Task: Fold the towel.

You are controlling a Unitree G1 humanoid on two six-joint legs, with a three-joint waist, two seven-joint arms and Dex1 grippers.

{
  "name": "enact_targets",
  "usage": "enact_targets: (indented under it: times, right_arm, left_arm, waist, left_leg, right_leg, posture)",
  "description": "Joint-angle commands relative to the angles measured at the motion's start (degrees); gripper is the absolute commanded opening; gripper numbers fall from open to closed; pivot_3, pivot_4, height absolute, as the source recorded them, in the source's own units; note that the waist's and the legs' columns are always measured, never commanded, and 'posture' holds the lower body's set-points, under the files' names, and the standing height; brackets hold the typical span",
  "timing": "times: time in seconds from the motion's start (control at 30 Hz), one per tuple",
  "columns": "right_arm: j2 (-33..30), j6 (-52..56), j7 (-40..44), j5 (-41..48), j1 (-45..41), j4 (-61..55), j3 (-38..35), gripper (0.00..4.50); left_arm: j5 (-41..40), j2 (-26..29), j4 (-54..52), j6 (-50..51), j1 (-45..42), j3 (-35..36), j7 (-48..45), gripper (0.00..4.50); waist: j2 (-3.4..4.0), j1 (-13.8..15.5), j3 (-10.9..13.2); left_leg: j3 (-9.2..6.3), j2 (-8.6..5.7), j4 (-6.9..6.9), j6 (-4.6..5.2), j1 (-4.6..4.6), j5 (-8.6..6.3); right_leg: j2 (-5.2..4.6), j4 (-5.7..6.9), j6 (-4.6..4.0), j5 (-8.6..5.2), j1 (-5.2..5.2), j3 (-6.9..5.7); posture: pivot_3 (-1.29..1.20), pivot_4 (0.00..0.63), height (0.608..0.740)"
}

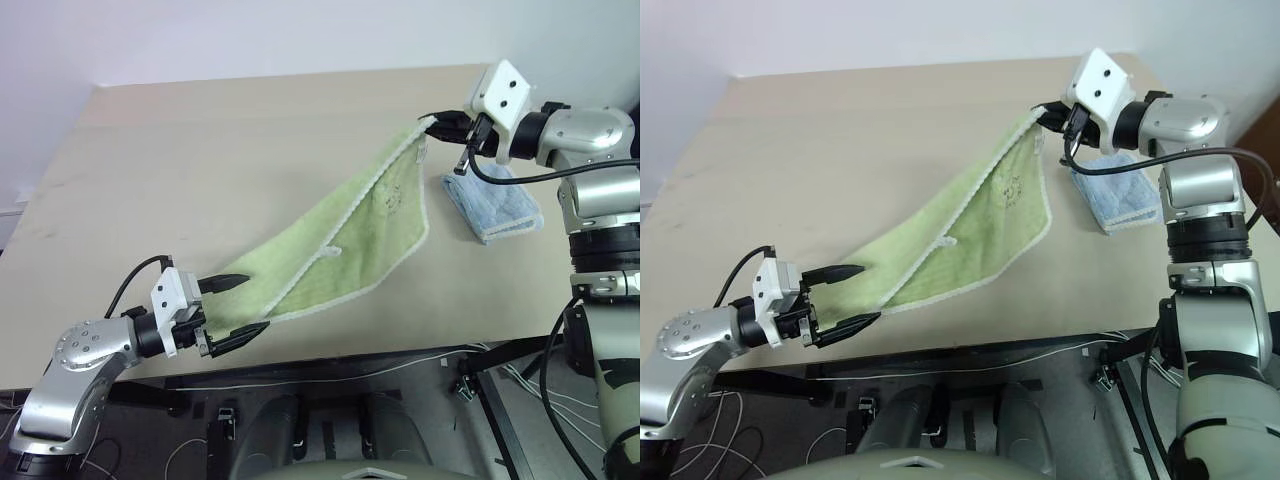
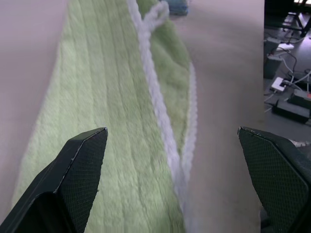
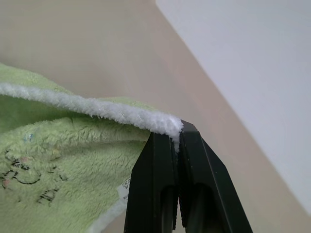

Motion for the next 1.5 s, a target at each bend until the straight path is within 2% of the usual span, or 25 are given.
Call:
enact_targets:
  times: [0.03,0.6,0.97,1.23,1.5]
  right_arm:
    - [0.07,-0.47,-0.91,1.15,-2.94,0.43,-1.83,0.02]
    - [0.42,-3.43,-2.94,-0.59,-5.48,6.47,-1.21,0.02]
    - [0.94,-3.61,-3.67,-0.41,-7.16,7.11,-1.17,0.02]
    - [1.24,-3.68,-3.59,-0.66,-6.33,6.31,-0.87,0.02]
    - [1.17,-3.78,-3.53,-0.73,-6.26,6.43,-0.90,0.02]
  left_arm:
    - [-1.21,0.53,-3.65,0.37,1.13,1.99,0.95,4.50]
    - [2.48,0.43,-5.73,0.71,4.68,0.23,3.85,4.50]
    - [4.99,0.02,-1.55,-4.11,7.55,0.38,1.83,4.50]
    - [5.27,0.45,-2.48,-5.53,8.80,1.18,1.56,4.50]
    - [6.48,1.77,0.09,-6.32,6.48,1.17,0.99,4.50]
  waist:
    - [0.00,0.04,0.00]
    - [0.04,0.00,0.03]
    - [0.06,-0.04,0.04]
    - [0.07,-0.02,0.04]
    - [0.09,0.04,0.06]
  left_leg:
    - [0.00,0.00,0.00,0.00,0.00,0.00]
    - [0.00,0.00,-0.04,0.00,-0.02,0.00]
    - [0.00,0.00,-0.06,0.00,-0.02,0.00]
    - [0.00,0.00,-0.08,0.00,-0.03,0.00]
    - [0.00,0.00,-0.09,0.00,-0.03,0.00]
  right_leg:
    - [0.00,0.00,0.00,0.00,0.00,0.00]
    - [0.00,-0.02,-0.01,0.00,-0.01,0.00]
    - [-0.01,-0.04,-0.02,-0.01,-0.04,0.00]
    - [-0.01,-0.05,-0.02,-0.01,-0.05,0.00]
    - [-0.01,-0.05,-0.02,-0.01,-0.06,0.00]
  posture:
    - [0.00,0.150,0.740]
    - [0.00,0.150,0.740]
    - [0.00,0.150,0.740]
    - [0.00,0.150,0.740]
    - [0.00,0.150,0.740]
